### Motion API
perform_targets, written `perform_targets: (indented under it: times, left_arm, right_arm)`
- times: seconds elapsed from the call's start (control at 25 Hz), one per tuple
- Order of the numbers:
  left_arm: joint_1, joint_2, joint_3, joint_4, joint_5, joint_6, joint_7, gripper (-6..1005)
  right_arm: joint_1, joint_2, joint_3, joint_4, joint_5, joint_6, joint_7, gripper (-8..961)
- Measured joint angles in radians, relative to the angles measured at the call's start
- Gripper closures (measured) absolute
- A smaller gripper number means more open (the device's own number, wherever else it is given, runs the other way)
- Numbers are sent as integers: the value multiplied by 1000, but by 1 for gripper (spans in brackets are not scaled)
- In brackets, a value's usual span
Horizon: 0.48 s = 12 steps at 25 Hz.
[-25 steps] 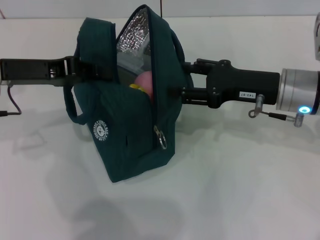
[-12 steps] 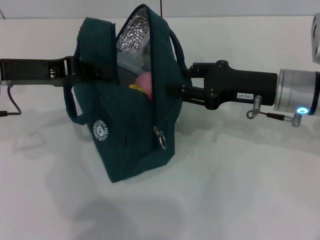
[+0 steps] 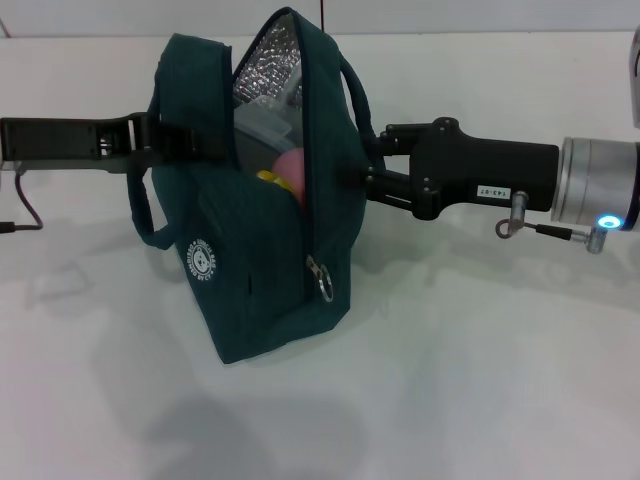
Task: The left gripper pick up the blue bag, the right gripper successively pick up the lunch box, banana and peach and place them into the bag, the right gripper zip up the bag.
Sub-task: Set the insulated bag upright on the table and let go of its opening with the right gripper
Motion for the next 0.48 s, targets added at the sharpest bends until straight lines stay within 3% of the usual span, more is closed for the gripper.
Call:
perform_targets:
  times: [0.48]
  left_arm:
    - [0, 0, 1, 0, -3, 3, 0, 964]
  right_arm:
    - [0, 0, -17, -10, 1, -39, -1, 666]
